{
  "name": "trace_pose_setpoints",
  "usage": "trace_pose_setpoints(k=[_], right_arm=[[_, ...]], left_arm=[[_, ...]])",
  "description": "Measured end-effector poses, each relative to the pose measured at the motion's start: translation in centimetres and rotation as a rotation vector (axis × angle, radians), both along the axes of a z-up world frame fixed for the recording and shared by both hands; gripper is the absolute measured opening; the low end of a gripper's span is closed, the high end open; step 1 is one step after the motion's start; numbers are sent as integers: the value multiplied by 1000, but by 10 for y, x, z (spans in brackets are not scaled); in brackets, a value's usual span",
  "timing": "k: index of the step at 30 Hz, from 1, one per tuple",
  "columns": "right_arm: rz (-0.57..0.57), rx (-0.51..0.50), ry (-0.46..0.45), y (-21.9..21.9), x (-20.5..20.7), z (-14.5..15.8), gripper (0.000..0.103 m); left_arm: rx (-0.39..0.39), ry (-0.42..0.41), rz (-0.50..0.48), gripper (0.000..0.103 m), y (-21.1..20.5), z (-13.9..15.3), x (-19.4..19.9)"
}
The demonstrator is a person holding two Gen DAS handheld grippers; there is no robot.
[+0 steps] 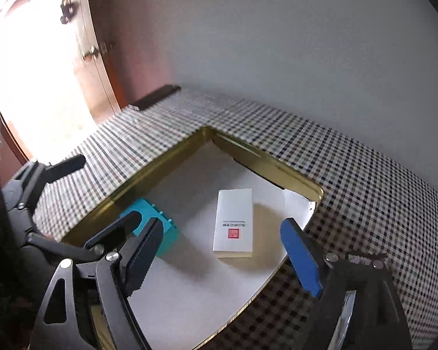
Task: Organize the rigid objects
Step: 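Move both tools back toward the pile of objects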
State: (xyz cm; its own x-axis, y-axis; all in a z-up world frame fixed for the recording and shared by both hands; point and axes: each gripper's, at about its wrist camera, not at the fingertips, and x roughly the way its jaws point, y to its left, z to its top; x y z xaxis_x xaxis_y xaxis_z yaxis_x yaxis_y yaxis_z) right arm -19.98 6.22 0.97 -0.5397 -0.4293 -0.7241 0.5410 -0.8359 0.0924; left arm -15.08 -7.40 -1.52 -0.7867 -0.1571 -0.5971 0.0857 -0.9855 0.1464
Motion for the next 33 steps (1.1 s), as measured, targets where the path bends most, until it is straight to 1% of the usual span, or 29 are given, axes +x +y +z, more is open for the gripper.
trace_pose_setpoints(k=[6,8,11,15,16,18,20,21,26,29,33], right_arm=[[-35,-92,50,34,31,5,84],[-61,-126,68,54,43,6,84],[-124,-157,106,84,61,6,85],[-245,-207,162,131,87,1,86],[-285,-211,178,143,93,-1,89],[-347,-210,202,160,104,-7,91],[-416,-198,228,179,116,-14,91],[-433,-195,234,187,120,-16,91],[-535,-184,267,214,133,-33,91],[-561,-171,259,224,137,-41,91],[-564,-174,238,229,136,-53,91]], left_arm=[[47,41,4,102,4,0,17],[57,54,-4,102,12,3,24],[68,76,-24,102,28,5,33],[81,104,-76,102,59,8,48],[80,110,-93,102,70,8,52],[74,122,-117,102,85,8,58],[73,147,-141,102,102,8,66],[71,154,-160,102,113,7,70],[47,154,-256,102,154,-1,80],[9,145,-298,102,176,-8,83],[4,129,-348,102,194,-18,82]])
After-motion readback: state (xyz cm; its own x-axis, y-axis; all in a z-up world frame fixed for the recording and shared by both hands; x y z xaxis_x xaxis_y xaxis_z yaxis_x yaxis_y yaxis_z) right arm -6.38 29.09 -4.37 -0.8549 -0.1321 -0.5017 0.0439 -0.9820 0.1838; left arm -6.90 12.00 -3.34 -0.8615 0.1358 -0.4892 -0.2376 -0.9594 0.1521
